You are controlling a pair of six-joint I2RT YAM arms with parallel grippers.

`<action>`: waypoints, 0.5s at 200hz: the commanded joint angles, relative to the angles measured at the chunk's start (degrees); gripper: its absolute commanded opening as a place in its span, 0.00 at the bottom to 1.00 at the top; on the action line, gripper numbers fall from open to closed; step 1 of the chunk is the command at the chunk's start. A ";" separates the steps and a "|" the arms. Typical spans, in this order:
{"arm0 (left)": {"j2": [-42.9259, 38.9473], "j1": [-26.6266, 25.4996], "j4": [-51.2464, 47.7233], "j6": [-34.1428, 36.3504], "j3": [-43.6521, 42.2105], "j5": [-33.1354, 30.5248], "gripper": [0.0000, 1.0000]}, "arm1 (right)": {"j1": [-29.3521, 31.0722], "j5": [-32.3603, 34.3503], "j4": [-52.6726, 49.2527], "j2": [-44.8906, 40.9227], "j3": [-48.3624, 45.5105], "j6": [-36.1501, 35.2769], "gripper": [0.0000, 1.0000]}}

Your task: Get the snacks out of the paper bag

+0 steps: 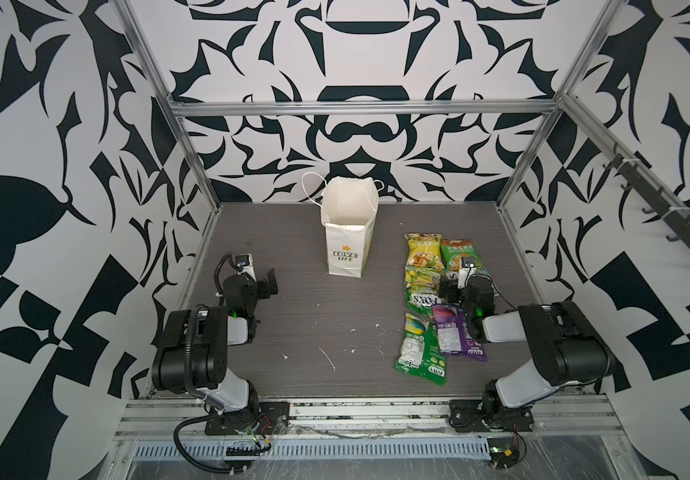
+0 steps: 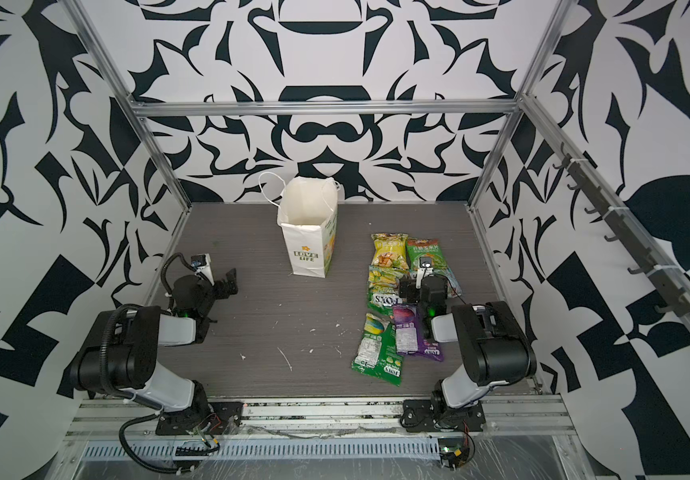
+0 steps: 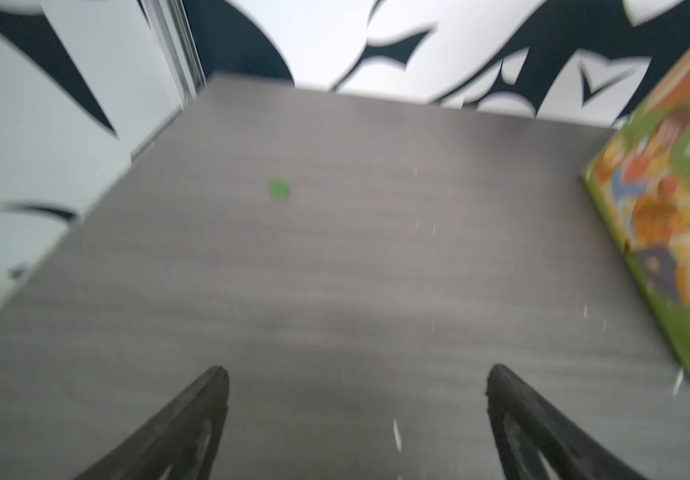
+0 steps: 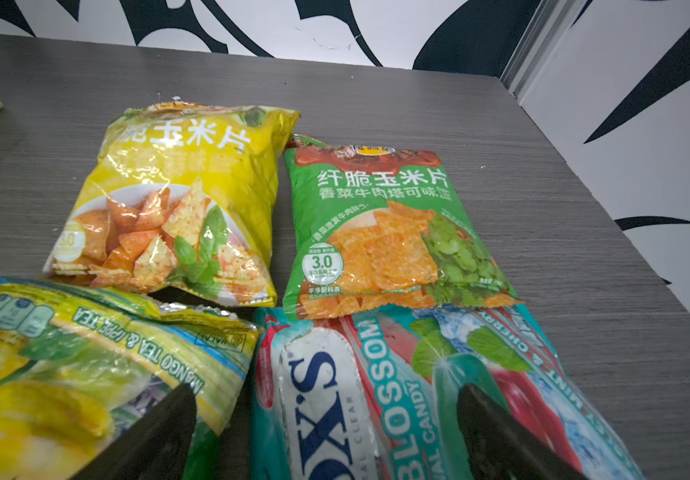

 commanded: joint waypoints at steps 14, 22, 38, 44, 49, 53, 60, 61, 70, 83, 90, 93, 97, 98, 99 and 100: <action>-1.03 0.25 -4.82 -0.46 0.88 -0.21 0.99 | 0.01 -0.19 1.44 -0.98 1.08 -0.54 1.00; -0.95 0.23 -2.68 -0.35 -0.18 0.24 0.99 | -0.03 -0.17 1.44 -0.98 1.08 -0.54 1.00; -2.05 0.25 7.55 0.94 -6.33 3.54 0.99 | 0.03 -0.19 1.40 -0.97 1.08 -0.54 1.00; -2.05 0.25 11.61 1.90 -8.89 5.52 0.99 | 0.01 -0.18 1.44 -0.98 1.08 -0.53 1.00; -1.45 0.24 15.19 2.49 -10.27 7.06 0.99 | -0.01 -0.18 1.44 -0.98 1.08 -0.52 1.00; -0.71 0.25 16.93 2.87 -10.64 8.08 0.99 | -0.02 -0.19 1.45 -0.99 1.08 -0.50 1.00; 0.68 0.24 17.80 3.15 -9.88 8.90 0.99 | -0.02 -0.19 1.38 -0.98 1.08 -0.52 1.00; 0.88 0.25 17.71 3.13 -9.62 8.87 0.99 | 0.02 -0.19 1.41 -0.98 1.08 -0.53 1.00; 0.96 0.25 14.05 2.93 -7.23 7.84 0.99 | -0.01 -0.19 1.40 -0.99 1.08 -0.53 1.00; -1.95 0.22 -0.28 2.42 -2.26 6.08 0.99 | 0.04 -0.15 1.43 -0.99 1.08 -0.48 1.00; -1.95 0.29 -5.11 1.95 0.29 5.09 0.99 | 0.02 -0.15 1.40 -0.98 1.08 -0.50 1.00; -1.38 0.38 -4.87 1.48 0.59 4.43 0.99 | 0.05 -0.19 1.43 -0.96 1.08 -0.46 1.00; -0.91 0.57 -3.20 0.95 0.22 3.83 0.99 | 0.04 -0.13 1.36 -0.98 1.08 -0.53 1.00; -0.75 0.59 -2.64 0.89 0.01 3.57 0.99 | 0.05 -0.12 1.36 -0.94 1.08 -0.49 1.00; -0.67 0.60 -2.13 0.86 -0.19 3.39 0.99 | 0.01 -0.16 1.36 -0.96 1.08 -0.52 1.00; -0.59 0.60 -1.71 0.80 -0.37 3.09 0.99 | 0.04 -0.17 1.40 -0.93 1.08 -0.48 1.00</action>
